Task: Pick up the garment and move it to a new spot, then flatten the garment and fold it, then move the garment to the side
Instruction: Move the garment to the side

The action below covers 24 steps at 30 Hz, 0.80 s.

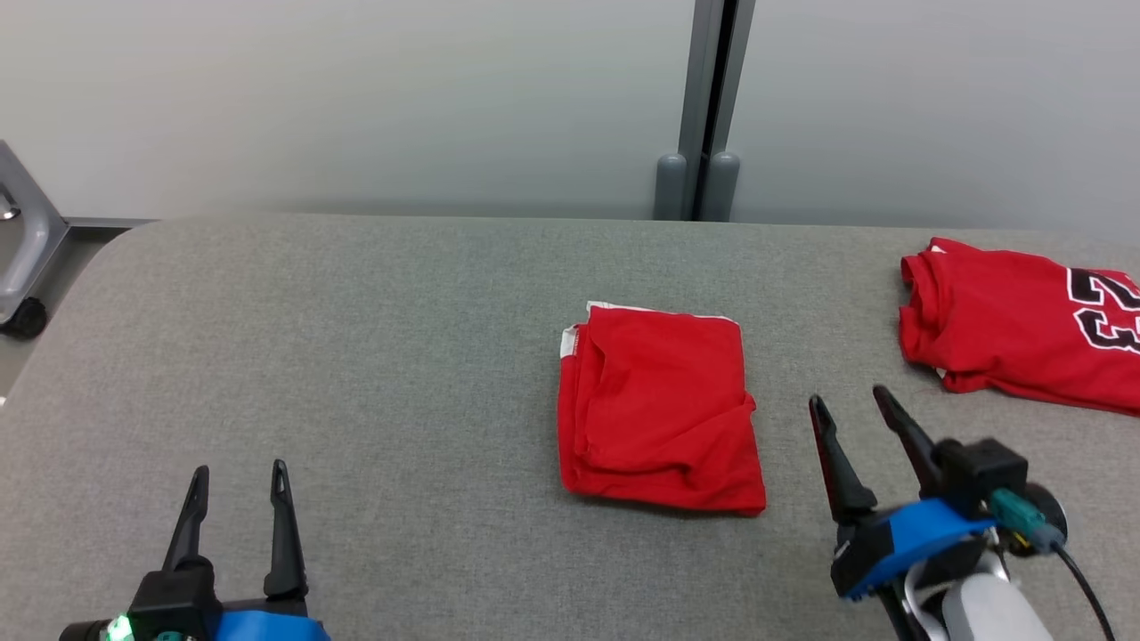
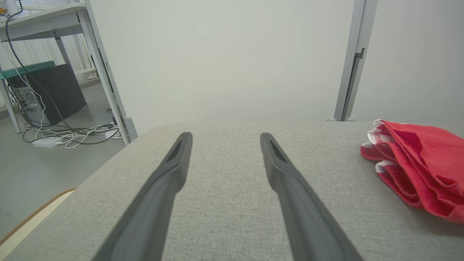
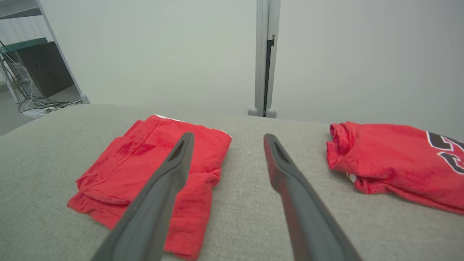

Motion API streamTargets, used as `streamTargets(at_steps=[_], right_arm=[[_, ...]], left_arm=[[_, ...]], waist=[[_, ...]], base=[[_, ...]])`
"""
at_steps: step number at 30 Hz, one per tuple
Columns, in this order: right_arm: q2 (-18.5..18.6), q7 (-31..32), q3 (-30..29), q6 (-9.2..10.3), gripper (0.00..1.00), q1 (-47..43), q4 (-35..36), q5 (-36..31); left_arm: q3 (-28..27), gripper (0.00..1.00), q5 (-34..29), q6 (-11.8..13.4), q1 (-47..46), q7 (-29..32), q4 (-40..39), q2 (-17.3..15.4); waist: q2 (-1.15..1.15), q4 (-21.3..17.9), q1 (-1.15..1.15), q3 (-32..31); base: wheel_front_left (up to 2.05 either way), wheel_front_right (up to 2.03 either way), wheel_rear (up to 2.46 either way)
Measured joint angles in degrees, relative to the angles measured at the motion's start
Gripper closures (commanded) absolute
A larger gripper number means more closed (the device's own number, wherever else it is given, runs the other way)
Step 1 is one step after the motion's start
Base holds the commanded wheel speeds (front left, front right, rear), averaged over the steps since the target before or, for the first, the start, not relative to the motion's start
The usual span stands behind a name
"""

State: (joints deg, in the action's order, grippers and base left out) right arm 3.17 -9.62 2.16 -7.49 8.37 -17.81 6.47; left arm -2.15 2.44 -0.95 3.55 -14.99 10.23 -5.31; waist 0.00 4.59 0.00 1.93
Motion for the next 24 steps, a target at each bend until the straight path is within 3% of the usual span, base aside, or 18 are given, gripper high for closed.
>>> streamTargets(at_steps=[5, 12, 18, 24], right_arm=[[1.6, 1.6, 2.6, 0.01, 0.0, 9.6, -2.8, -1.0], [2.1, 5.7, 4.7, 0.01, 0.0, 21.3, -14.0, -1.9], [2.0, 8.0, 5.4, 0.01, 0.0, 24.0, -26.5, -0.2], [1.4, 6.2, 6.7, 0.01, 0.0, 24.7, -33.1, 1.6]], left_arm=[[0.1, 0.0, 0.6, -0.1, -1.8, 0.0, 0.3, 0.0], [0.8, 0.0, 1.1, -0.1, -3.9, 0.0, -0.2, 0.3], [1.1, 0.0, 1.7, -0.1, -5.3, 0.0, -0.8, 0.7], [1.5, 0.0, 2.1, 0.0, -6.8, 0.0, -1.0, 1.3]], waist=[[0.0, 1.1, 0.0, 1.6], [0.0, 2.8, 0.01, 4.5], [0.01, 3.9, 0.0, 7.7], [0.01, 4.1, 0.0, 10.8]], base=[[0.0, 0.0, 0.0], [0.0, 0.0, 0.0], [0.0, 0.0, 0.0], [0.0, 0.0, 0.0]])
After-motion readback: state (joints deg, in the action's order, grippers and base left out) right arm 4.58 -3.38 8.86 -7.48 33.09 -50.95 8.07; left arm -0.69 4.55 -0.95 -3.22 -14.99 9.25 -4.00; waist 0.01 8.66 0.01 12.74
